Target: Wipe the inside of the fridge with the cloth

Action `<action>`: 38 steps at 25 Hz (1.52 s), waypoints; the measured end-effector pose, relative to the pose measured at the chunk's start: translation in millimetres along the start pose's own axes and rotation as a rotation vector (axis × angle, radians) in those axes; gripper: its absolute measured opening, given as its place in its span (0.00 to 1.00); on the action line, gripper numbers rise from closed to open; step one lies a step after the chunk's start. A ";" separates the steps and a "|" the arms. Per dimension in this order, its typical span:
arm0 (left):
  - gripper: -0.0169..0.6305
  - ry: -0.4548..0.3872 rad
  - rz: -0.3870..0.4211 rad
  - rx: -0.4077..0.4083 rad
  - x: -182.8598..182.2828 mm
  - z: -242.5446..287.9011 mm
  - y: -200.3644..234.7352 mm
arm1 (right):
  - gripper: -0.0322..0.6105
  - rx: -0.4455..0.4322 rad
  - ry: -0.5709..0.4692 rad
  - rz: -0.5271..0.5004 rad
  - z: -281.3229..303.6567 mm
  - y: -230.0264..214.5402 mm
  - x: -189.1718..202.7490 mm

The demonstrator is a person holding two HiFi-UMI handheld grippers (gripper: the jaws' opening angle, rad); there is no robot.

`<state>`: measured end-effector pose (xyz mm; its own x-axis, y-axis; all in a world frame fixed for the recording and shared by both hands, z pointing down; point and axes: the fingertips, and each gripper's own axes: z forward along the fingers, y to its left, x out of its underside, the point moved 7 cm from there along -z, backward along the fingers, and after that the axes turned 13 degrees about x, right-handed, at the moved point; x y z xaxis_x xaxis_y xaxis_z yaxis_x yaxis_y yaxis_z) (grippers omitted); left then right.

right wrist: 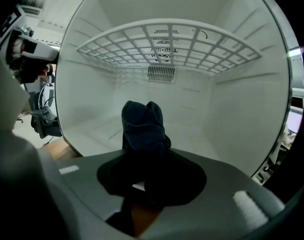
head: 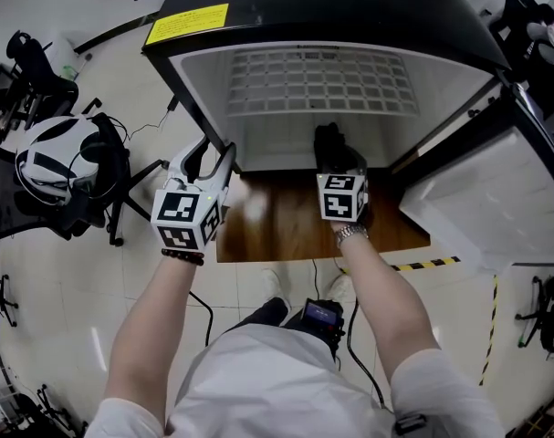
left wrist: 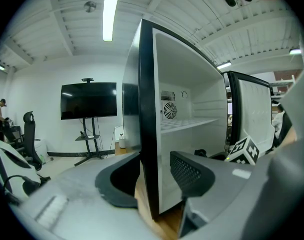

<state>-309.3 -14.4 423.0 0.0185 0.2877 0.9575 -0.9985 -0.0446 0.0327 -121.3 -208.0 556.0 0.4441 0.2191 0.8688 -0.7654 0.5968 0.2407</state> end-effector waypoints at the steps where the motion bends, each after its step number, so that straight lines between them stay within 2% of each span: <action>1: 0.31 0.000 0.000 -0.001 -0.1 -0.1 0.0 | 0.24 0.012 0.002 0.003 0.3 -6.1 1.1; 16: 0.31 0.013 -0.003 -0.006 -0.2 0.3 0.9 | 0.24 0.142 0.053 0.035 3.9 -69.2 15.0; 21: 0.31 0.022 -0.009 -0.011 -0.3 0.5 1.0 | 0.24 0.113 0.051 0.047 3.7 -69.3 11.3; 27: 0.31 0.036 -0.020 0.010 7.0 -11.1 -6.4 | 0.24 0.038 -0.002 0.073 -15.7 -67.6 -4.4; 30: 0.31 0.042 0.000 0.054 12.9 -17.8 -23.1 | 0.24 -0.006 -0.030 0.062 -32.3 -66.3 -10.6; 34: 0.31 0.048 0.020 0.159 17.5 -12.7 -47.6 | 0.24 -0.082 -0.072 0.041 -57.0 -65.1 -20.7; 38: 0.32 0.049 -0.012 0.334 15.2 7.5 -69.5 | 0.24 -0.213 -0.120 0.038 -89.4 -59.4 -35.6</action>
<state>-239.3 -14.1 437.4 0.0197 0.3353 0.9419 -0.9257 -0.3499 0.1439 -50.0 -182.3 472.0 0.3485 0.1584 0.9238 -0.6593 0.7420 0.1215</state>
